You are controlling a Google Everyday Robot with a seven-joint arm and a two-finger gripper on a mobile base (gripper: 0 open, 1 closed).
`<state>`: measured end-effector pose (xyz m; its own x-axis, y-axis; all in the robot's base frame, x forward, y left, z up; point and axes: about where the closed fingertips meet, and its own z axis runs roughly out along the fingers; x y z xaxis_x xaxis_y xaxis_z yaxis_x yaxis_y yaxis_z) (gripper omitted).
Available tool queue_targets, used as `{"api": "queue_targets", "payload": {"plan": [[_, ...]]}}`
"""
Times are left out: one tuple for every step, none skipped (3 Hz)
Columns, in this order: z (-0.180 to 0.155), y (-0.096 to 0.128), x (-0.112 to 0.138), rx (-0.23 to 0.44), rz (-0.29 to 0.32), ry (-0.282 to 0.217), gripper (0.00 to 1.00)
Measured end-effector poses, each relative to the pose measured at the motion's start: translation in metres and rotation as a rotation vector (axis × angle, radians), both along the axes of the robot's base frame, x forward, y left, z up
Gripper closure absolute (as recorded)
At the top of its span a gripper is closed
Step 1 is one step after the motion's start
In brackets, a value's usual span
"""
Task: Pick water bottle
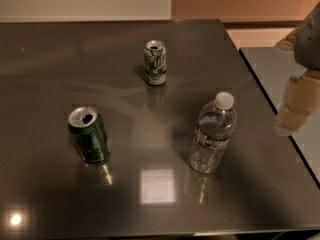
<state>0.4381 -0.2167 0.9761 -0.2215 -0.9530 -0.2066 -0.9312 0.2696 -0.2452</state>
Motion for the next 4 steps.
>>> {"api": "queue_targets", "payload": {"plan": [[0.0,0.0,0.0,0.0,0.0,0.0,0.0],[-0.002,0.009,-0.003,0.048,0.034,0.01,0.0],[-0.007,0.029,-0.012,0.138,0.097,0.036,0.0],[-0.012,0.057,-0.027,0.23,0.18,0.05,0.0]]}}
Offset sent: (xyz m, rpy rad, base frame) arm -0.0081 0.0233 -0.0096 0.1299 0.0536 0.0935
